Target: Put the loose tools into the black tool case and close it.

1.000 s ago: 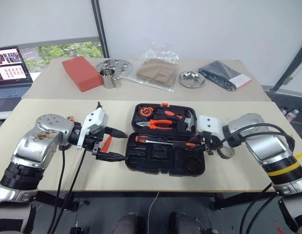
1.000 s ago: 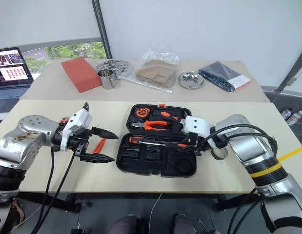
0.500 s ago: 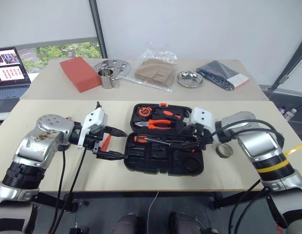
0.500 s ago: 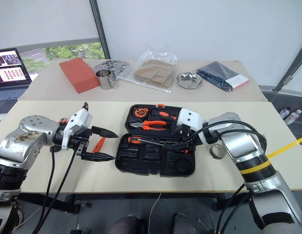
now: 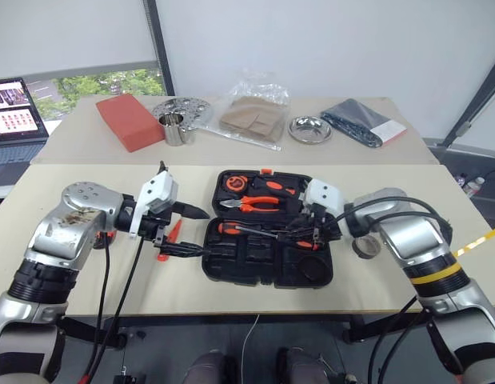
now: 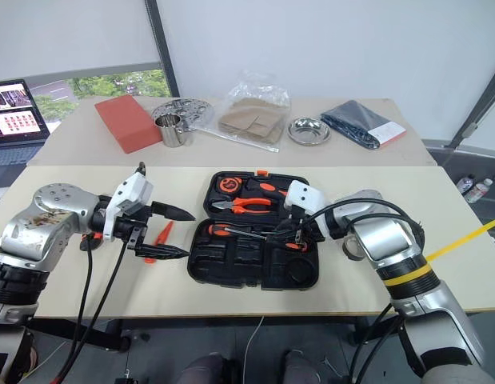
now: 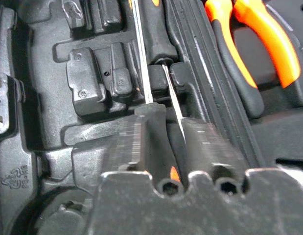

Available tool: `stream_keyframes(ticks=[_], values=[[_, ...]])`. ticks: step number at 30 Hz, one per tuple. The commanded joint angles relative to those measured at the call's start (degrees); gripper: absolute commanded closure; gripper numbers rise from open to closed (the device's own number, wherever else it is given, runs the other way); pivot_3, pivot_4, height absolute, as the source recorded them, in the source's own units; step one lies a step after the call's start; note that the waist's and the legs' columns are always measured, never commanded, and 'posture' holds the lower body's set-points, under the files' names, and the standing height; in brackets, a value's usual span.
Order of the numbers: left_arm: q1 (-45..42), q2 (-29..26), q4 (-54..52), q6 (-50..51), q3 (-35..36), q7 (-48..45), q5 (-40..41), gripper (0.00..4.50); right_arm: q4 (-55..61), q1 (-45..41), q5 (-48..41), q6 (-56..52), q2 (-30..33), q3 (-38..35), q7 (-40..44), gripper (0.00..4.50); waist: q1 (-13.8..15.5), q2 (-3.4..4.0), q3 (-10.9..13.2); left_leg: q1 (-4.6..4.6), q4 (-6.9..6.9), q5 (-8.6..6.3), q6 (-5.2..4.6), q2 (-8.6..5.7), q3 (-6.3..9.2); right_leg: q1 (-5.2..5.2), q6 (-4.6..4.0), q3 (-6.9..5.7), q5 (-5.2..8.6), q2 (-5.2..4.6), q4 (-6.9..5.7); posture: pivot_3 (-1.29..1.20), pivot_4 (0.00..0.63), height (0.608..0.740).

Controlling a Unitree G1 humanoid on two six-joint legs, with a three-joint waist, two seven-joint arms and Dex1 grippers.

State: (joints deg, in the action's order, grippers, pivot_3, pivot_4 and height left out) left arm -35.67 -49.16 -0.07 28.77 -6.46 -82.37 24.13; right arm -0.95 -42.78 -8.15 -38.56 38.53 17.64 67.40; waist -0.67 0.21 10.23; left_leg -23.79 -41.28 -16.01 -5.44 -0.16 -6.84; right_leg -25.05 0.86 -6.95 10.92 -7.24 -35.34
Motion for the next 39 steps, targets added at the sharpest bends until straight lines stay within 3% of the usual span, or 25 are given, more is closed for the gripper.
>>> stream_keyframes(ticks=[1, 12, 27, 31, 36, 39], values=[[-1.3, 0.07, -0.5, -0.86, 0.51, -0.08, -0.05, 0.0, -0.05, -2.62, -1.73, -1.72, -1.22, -1.54, -0.36, 4.45, -0.05, 0.0, 0.0, 0.0, 0.0, 0.0, 0.0, 0.0, 0.0, 0.0, 0.0, 0.0, 0.0, 0.01, -0.01, 0.0, 0.15, 0.734], [-0.99, -0.04, -0.33, -1.26, 0.48, -0.08, -0.34, 0.0, -1.11, -0.97, 0.36, 0.62, -1.7, 1.46, -1.38, 4.45, -0.08, -0.01, 0.0, 0.0, 0.01, 0.0, 0.01, 0.01, 0.0, -0.02, -0.01, 0.01, 0.0, 0.03, -0.01, 0.0, 0.15, 0.734], [-2.5, 1.06, 1.79, -2.63, -0.6, -1.01, -1.84, 0.0, 3.91, -0.5, -3.05, -2.78, -1.75, -1.54, -3.39, 4.45, -0.05, -0.01, -0.01, 0.0, 0.01, 0.01, 0.01, 0.01, -0.01, -0.02, -0.01, 0.02, 0.0, 0.05, -0.01, 0.0, 0.15, 0.734], [-2.47, 1.16, 1.78, -2.72, -0.68, -1.21, -1.98, 0.0, 3.78, 1.21, -1.91, -2.53, -2.0, 0.59, -4.58, 4.45, -0.02, -0.01, -0.01, 0.0, 0.0, 0.01, 0.01, 0.01, -0.02, -0.02, -0.01, 0.02, 0.0, 0.05, -0.03, 0.0, 0.15, 0.734], [-2.72, 1.26, 2.21, -3.06, -0.86, -1.35, -2.21, 0.0, -0.83, 3.82, 5.51, 5.55, 0.96, 7.78, -3.29, 4.45, 0.0, -0.08, -0.06, 0.03, 0.01, 0.0, 0.01, 0.0, -0.03, -0.01, 0.0, 0.05, 0.0, 0.05, -0.03, 0.0, 0.15, 0.734], [-2.84, 1.34, 2.28, -3.13, -0.85, -1.23, -2.37, 0.0, -4.23, 3.4, 6.75, 7.19, -0.71, 7.7, -5.24, 4.45, 0.05, -0.28, -0.18, 0.24, 0.01, 0.0, 0.02, 0.0, -0.01, 0.17, 0.07, 0.03, 0.05, 0.05, -0.02, 0.0, 0.15, 0.734]])
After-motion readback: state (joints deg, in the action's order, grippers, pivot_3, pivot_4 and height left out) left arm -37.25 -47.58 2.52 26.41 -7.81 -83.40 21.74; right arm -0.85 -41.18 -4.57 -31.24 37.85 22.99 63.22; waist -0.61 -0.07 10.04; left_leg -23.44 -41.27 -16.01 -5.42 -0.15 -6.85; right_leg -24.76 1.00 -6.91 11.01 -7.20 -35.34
